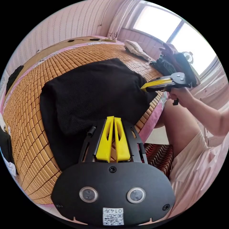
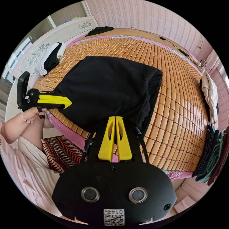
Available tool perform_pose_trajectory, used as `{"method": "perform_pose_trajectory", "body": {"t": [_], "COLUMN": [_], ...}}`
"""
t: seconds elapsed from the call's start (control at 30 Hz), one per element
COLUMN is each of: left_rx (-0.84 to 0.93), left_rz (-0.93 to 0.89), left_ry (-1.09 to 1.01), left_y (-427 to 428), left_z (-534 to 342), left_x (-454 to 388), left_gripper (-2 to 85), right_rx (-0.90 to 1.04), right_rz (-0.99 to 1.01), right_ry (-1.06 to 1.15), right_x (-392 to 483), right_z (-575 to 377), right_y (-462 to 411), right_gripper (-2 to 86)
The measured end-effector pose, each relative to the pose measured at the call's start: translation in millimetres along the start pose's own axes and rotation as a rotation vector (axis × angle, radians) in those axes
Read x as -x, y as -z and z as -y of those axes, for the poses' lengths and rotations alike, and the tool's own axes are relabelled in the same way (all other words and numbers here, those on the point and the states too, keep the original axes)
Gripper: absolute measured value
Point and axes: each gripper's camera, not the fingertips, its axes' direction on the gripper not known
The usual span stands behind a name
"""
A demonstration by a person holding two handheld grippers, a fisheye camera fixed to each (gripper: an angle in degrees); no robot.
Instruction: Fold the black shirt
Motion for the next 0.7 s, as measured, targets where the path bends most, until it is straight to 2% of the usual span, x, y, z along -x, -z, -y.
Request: {"method": "perform_pose_trajectory", "body": {"t": [0.03,0.13,0.27,0.33,0.4,0.53,0.7], "left_rx": [-0.01,-0.003,0.03,0.027,-0.024,-0.123,-0.111], "left_rz": [0.07,0.191,0.138,0.127,0.198,0.193,0.191], "left_ry": [-0.04,-0.101,0.012,0.083,0.115,0.148,0.202], "left_y": [-4,-11,-9,3,25,76,102], "left_z": [-4,-7,-5,-9,-22,-64,-111], "left_x": [-12,-36,-34,-33,-40,-54,-68], "left_gripper": [-1.0,-1.0,-1.0,-1.0,-1.0,-1.0,-0.7], "right_rx": [0.055,0.04,0.092,0.034,-0.012,0.03,0.052], "right_rz": [-0.009,0.021,0.093,0.091,0.122,0.083,0.093], "right_ry": [0.016,0.007,-0.023,-0.062,-0.074,-0.006,0.072], "right_x": [7,12,17,26,40,91,155], "right_z": [5,16,35,29,19,4,13], "right_y": [-8,-3,16,35,52,72,84], "right_gripper": [-0.7,-0.9,-0.9,-0.9,-0.9,-0.9,-0.9]}}
